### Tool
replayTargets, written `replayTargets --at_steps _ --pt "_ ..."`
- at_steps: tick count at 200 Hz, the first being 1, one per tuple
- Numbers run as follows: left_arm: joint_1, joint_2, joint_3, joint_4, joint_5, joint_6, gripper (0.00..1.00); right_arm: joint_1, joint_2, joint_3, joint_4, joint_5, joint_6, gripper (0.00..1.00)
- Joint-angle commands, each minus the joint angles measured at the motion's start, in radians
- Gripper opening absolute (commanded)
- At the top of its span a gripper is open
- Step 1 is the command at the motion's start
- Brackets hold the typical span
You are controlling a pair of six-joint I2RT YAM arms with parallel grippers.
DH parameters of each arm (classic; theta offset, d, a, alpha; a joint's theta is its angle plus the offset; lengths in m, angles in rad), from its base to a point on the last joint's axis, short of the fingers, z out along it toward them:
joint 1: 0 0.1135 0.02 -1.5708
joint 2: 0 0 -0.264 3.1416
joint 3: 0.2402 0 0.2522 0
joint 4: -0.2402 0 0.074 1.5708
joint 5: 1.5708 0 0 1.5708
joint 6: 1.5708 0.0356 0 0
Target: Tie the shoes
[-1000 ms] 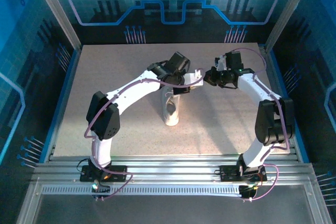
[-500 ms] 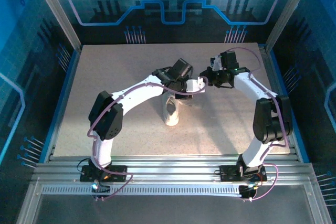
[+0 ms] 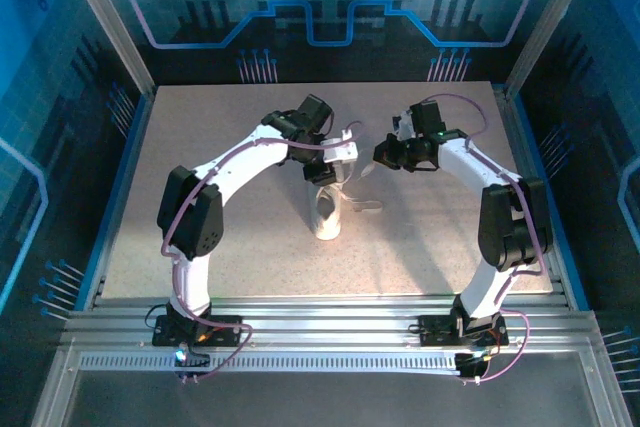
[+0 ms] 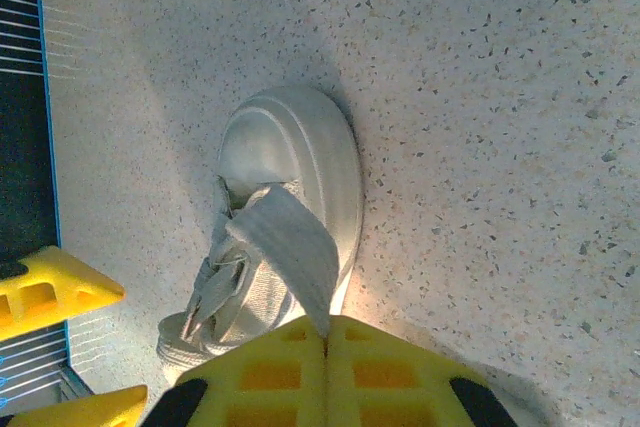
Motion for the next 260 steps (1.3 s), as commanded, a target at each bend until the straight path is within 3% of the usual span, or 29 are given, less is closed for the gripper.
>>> replayTargets --at_steps 1,58,93,132,202,260 --pt "-0.016 0.02 0.012 -0.054 -0.006 0.027 0.51 0.012 0.007 0.005 -0.023 0.013 -0.022 0.0" --pt "-0.033 0.087 0.052 -0.097 -0.04 0.048 0.43 0.019 0.013 0.015 -0.033 0.015 -0.025 0.0" --pt "-0.036 0.085 0.056 -0.117 -0.044 0.05 0.17 0.022 0.008 0.014 -0.034 0.017 -0.022 0.0" --pt "-0.034 0.036 0.027 -0.077 -0.039 0.033 0.0 0.025 0.002 0.015 -0.032 0.02 -0.021 0.0" --pt "0.021 -0.071 -0.063 0.065 0.089 -0.072 0.0 0.058 -0.038 -0.044 0.035 0.001 0.0 0.0" --pt "0.024 -0.059 -0.084 0.081 0.089 -0.084 0.04 0.065 -0.044 -0.043 0.015 0.021 -0.002 0.0"
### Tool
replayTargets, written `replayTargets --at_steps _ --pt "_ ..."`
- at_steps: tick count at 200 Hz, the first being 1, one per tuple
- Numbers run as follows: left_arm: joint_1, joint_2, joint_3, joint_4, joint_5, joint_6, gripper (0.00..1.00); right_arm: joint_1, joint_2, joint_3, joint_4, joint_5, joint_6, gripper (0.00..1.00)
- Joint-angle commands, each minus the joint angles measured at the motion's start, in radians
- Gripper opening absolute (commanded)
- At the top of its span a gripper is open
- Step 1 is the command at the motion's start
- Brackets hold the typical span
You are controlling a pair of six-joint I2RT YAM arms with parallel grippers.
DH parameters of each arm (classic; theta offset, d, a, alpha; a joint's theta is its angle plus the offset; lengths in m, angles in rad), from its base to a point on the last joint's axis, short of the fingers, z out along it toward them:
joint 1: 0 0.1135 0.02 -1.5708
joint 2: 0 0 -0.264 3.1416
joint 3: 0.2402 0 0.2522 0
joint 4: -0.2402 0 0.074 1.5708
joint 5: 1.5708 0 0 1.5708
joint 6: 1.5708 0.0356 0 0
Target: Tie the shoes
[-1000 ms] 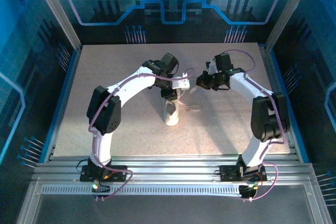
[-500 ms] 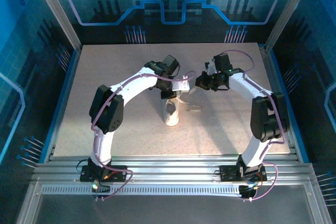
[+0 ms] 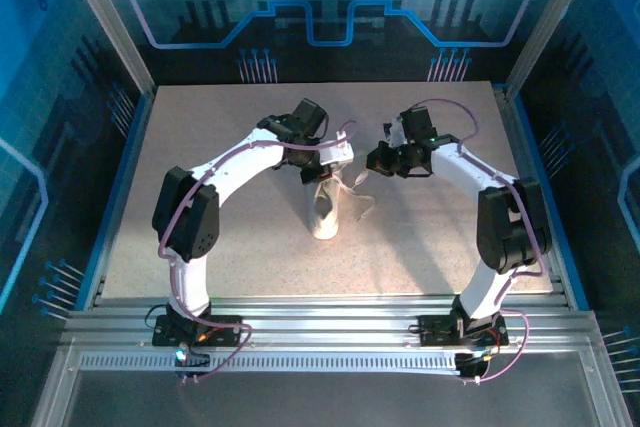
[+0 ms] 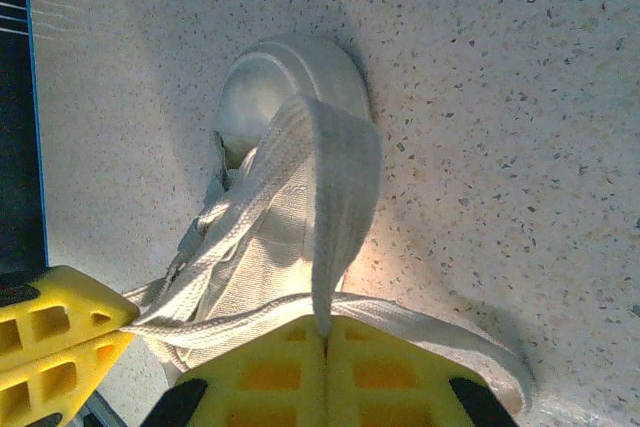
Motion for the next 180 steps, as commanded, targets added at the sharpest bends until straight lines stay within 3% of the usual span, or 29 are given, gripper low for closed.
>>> replayTargets --at_steps 1,15,46,75,115,145,180 --pt "0.002 -0.029 -0.004 0.03 0.047 -0.021 0.04 0.01 -0.032 -0.001 -0.007 0.008 0.005 0.0" --pt "0.004 -0.028 -0.004 0.03 0.044 -0.024 0.04 0.01 -0.032 0.002 -0.016 0.016 0.001 0.0" --pt "0.005 -0.032 -0.011 0.033 0.03 -0.021 0.15 0.009 -0.03 0.02 -0.054 0.046 -0.012 0.0" --pt "0.01 -0.034 -0.013 0.028 0.031 -0.016 0.0 0.007 -0.025 0.035 -0.074 0.06 -0.02 0.0" --pt "0.02 -0.039 -0.02 0.045 0.054 -0.039 0.0 0.009 -0.03 0.029 -0.061 0.061 -0.014 0.0" --pt "0.035 -0.039 -0.027 0.095 0.078 -0.117 0.0 0.038 -0.072 -0.034 0.07 0.023 0.05 0.0" --pt "0.065 -0.015 -0.002 0.097 0.116 -0.215 0.0 0.099 -0.148 -0.12 0.233 0.076 0.127 0.0"
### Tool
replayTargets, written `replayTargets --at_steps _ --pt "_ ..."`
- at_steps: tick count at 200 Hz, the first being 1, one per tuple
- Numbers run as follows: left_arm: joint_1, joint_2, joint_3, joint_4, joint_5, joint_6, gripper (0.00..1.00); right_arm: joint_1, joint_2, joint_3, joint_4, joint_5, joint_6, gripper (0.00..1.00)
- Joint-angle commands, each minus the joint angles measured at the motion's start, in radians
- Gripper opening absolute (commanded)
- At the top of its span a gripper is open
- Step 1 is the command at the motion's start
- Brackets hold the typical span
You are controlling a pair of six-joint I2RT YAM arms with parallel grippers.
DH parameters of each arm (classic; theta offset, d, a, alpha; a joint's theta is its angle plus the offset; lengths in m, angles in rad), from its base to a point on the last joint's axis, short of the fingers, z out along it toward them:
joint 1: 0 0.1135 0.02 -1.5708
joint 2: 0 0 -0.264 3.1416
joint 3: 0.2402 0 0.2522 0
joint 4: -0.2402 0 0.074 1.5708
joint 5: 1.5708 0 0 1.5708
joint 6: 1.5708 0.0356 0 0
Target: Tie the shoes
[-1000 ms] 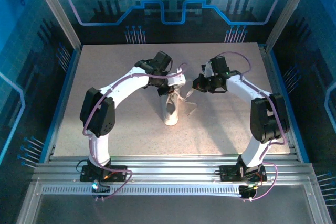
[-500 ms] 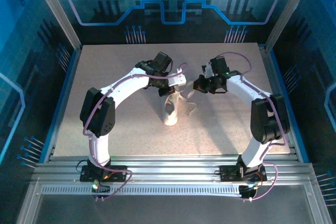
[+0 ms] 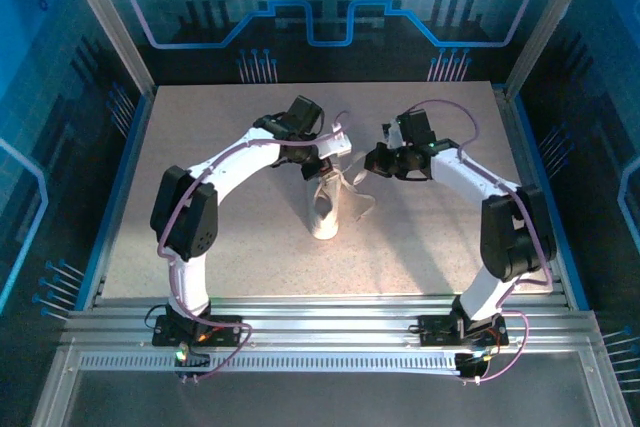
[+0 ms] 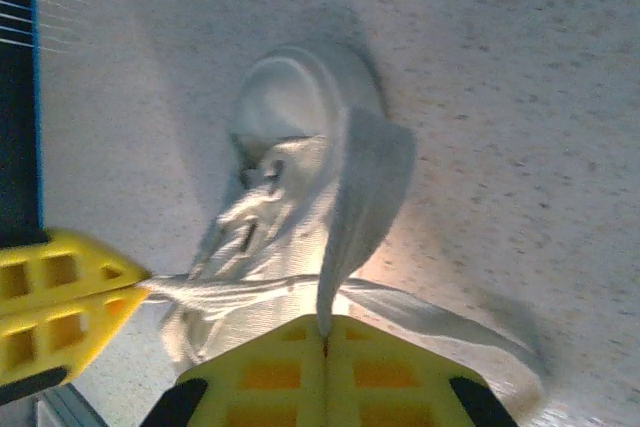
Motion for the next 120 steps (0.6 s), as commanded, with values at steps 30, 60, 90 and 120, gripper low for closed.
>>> replayTargets --at_steps 30,60,90,120 --pt "0.063 0.0 0.022 0.015 0.145 -0.193 0.0 0.097 -0.124 -0.146 0.306 0.098 0.151 0.0" --pt "0.084 0.01 0.024 0.023 0.189 -0.265 0.0 0.151 -0.164 -0.229 0.442 0.223 0.204 0.0" --pt "0.084 0.017 0.024 0.021 0.202 -0.291 0.0 0.198 -0.172 -0.268 0.537 0.327 0.233 0.0" --pt "0.087 0.016 0.024 0.019 0.208 -0.309 0.0 0.233 -0.167 -0.294 0.609 0.409 0.257 0.0"
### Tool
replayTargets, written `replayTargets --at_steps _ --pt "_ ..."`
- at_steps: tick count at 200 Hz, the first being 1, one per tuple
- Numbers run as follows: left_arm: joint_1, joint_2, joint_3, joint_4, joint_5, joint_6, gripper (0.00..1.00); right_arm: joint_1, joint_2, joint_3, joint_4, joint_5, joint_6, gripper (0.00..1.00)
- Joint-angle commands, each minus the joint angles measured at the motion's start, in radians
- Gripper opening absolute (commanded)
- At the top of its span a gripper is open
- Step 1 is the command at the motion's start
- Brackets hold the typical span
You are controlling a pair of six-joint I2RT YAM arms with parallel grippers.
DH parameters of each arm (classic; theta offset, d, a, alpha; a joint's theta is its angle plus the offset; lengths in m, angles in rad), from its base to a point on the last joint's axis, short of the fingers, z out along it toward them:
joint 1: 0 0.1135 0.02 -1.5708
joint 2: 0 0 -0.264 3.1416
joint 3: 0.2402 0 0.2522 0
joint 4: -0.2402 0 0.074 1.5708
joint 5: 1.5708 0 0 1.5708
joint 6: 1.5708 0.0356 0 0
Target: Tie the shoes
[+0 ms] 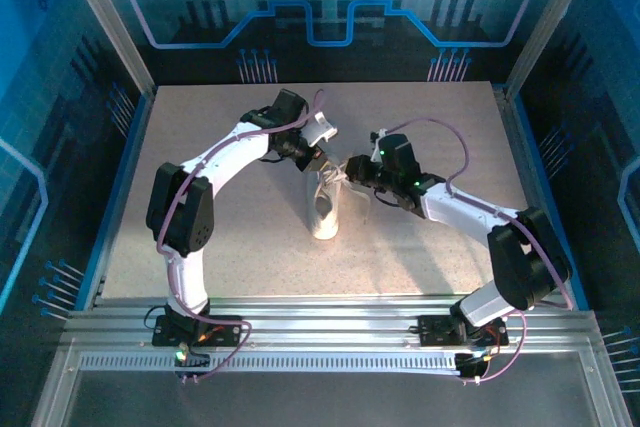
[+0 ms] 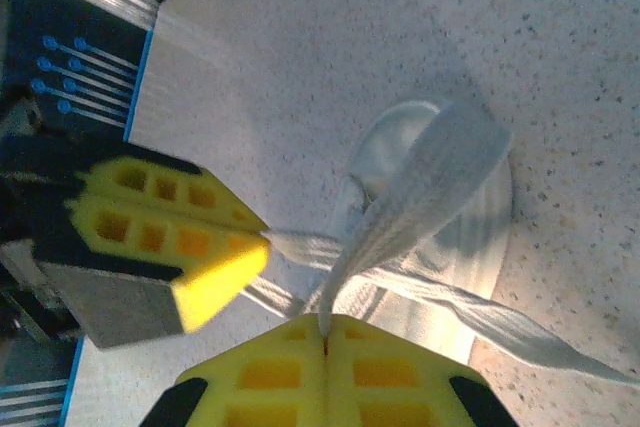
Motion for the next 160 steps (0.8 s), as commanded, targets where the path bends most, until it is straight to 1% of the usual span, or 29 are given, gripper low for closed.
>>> replayTargets --at_steps 1,31,66,99,139,160 --pt "0.006 0.006 0.023 0.008 0.052 -0.042 0.0 0.03 -0.022 -0.036 0.141 0.127 0.043 0.0" --pt "0.009 0.003 0.02 0.007 0.06 -0.058 0.0 0.049 -0.022 -0.058 0.184 0.213 0.075 0.0" --pt "0.015 -0.001 0.013 0.016 0.075 -0.087 0.0 0.075 0.014 -0.055 0.222 0.243 0.093 0.0" --pt "0.017 -0.012 -0.011 0.034 0.086 -0.122 0.0 0.113 0.05 -0.08 0.313 0.298 0.125 0.0" --pt "0.02 -0.035 -0.045 0.043 0.088 -0.139 0.0 0.18 0.097 -0.101 0.412 0.424 0.116 0.0" --pt "0.021 -0.045 -0.057 0.039 0.09 -0.14 0.0 0.196 0.12 -0.1 0.43 0.461 0.12 0.0"
